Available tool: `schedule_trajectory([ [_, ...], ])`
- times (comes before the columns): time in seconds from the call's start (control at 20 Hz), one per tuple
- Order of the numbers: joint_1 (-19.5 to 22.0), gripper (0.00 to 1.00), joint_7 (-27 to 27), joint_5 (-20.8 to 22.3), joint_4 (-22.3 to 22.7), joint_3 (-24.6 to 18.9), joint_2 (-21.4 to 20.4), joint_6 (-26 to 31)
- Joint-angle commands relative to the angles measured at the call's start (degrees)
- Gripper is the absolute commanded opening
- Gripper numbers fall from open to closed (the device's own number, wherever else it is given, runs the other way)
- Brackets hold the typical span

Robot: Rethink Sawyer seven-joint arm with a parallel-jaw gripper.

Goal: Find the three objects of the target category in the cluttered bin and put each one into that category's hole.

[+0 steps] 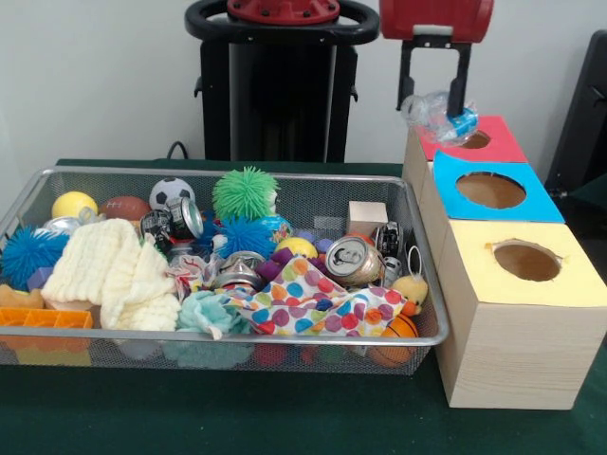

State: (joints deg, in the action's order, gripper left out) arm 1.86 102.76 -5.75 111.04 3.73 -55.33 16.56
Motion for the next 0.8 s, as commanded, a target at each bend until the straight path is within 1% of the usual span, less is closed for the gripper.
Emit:
schedule_trajectory([
  [0.05,-0.51,0.00,6.55,1.36,-1.66,-2.38,2.11,1.13],
  [0.2,-0.45,0.00,6.84,1.19,-1.45,-2.89,2.88,-0.96],
  [0.3,0.65,0.00,6.68,1.09,-1.02,-4.44,3.73,-3.19],
  [0.45,2.32,0.00,5.83,1.46,-1.61,-6.38,5.46,-5.33],
  [0.6,2.50,0.00,6.41,1.59,-1.31,-6.64,6.39,-6.99],
  [0.8,1.52,0.00,7.95,1.02,-0.72,-6.05,7.09,-8.62],
])
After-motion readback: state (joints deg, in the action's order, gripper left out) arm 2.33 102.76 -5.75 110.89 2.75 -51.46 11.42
